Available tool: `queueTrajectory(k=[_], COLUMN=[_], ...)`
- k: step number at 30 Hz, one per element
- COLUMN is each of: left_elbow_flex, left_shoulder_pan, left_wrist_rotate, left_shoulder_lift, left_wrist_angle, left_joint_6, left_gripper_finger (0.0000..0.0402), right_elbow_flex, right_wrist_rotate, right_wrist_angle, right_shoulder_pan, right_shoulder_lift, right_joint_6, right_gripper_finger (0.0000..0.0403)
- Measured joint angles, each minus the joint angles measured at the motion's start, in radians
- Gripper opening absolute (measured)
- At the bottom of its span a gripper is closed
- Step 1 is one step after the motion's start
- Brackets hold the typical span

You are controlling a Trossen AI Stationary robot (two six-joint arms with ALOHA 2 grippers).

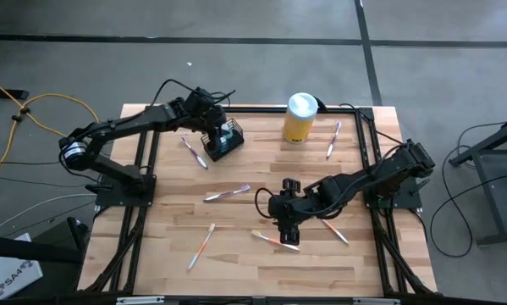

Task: Pick & Place toothbrushing station
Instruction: Put the mouthwash into the middle section of the wire organizer

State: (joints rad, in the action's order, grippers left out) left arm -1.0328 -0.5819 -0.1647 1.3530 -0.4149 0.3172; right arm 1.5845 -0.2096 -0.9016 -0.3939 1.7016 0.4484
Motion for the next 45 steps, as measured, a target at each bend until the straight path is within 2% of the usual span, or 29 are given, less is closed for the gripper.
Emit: queueTrajectory(k=[12,30,45], left_elbow_flex=[0.048,0.134,0.133], left_shoulder_pan=[-0.072,-0.072,-0.072], left_wrist_rotate=[-0.119,-0.11,-0.112], left_shoulder_lift=[0.003,0.009,0.148], left_wrist_angle=[0.067,0.148,0.232], left_joint_6=[0.009,0.007,-0.025], left_gripper_finger=[0.0086,0.0086,0.0086], right_elbow_flex=[0.0,0.0,0.0], right_wrist_rotate=[0.0,0.002,0.008], right_wrist_angle=[0.01,0.032,0.045], right_shoulder_pan=[0.0,0.0,-0.001], right_shoulder_lift=[0.0,0.0,0.0], right_joint_6=[0.0,0.0,0.0], right_gripper_finger=[0.0229,0.0229,0.0229])
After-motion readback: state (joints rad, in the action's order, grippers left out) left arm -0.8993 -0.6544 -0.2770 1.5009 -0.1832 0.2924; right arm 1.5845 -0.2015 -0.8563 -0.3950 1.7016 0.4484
